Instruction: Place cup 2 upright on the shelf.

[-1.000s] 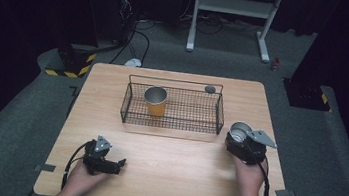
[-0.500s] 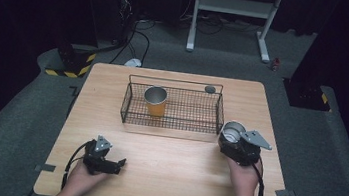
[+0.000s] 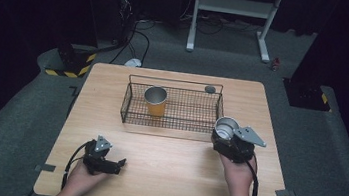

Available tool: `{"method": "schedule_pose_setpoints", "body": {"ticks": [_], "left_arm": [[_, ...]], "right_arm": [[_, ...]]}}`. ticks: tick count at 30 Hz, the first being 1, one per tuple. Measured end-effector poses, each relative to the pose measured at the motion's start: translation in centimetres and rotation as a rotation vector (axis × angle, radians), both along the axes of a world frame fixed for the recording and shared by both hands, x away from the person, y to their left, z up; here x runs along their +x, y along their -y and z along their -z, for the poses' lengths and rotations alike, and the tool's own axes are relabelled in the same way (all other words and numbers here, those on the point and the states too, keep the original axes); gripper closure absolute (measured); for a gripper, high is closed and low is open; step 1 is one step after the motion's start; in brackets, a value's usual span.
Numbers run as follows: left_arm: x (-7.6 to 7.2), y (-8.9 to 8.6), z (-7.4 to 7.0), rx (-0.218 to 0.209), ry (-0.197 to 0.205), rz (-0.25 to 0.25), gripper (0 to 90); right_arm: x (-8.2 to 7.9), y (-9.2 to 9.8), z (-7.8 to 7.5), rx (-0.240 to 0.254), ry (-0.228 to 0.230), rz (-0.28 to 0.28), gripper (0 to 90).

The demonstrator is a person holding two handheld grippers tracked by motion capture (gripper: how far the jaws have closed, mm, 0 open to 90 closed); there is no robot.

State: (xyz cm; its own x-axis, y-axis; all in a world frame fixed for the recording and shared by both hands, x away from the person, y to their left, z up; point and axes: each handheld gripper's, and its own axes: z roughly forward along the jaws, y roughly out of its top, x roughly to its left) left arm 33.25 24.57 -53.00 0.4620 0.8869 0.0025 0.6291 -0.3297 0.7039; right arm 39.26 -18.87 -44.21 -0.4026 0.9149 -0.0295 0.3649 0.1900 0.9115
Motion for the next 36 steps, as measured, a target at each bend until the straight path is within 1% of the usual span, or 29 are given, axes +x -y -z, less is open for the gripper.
{"method": "schedule_pose_setpoints", "body": {"ticks": [6,13,14,21,25,32,36], "left_arm": [[0.0,0.0,0.0,-0.001,0.0,-0.001,0.3],[0.0,0.0,0.0,-0.001,0.002,-0.004,0.4],[0.0,0.0,0.0,-0.001,0.003,-0.004,0.4],[-0.1,0.0,0.0,0.001,0.004,-0.008,0.6],[-0.1,0.0,0.0,0.002,0.003,-0.006,0.6],[-0.1,0.0,0.0,0.0,0.0,-0.004,0.3],[-0.1,0.0,0.0,0.0,0.0,-0.005,0.3]], "right_arm": [[0.4,-0.8,-1.1,0.006,0.012,-0.013,18.4],[1.3,-1.5,-2.1,0.023,0.012,-0.011,18.4],[1.4,-1.6,-2.2,0.019,0.017,-0.014,18.4],[2.5,-2.3,-2.9,0.026,0.012,-0.011,18.4],[3.3,-2.9,-3.4,0.016,0.013,-0.012,18.4],[4.7,-3.8,-3.9,0.022,0.006,-0.005,18.4],[5.4,-4.3,-4.2,0.017,0.003,-0.003,18.4]]}}
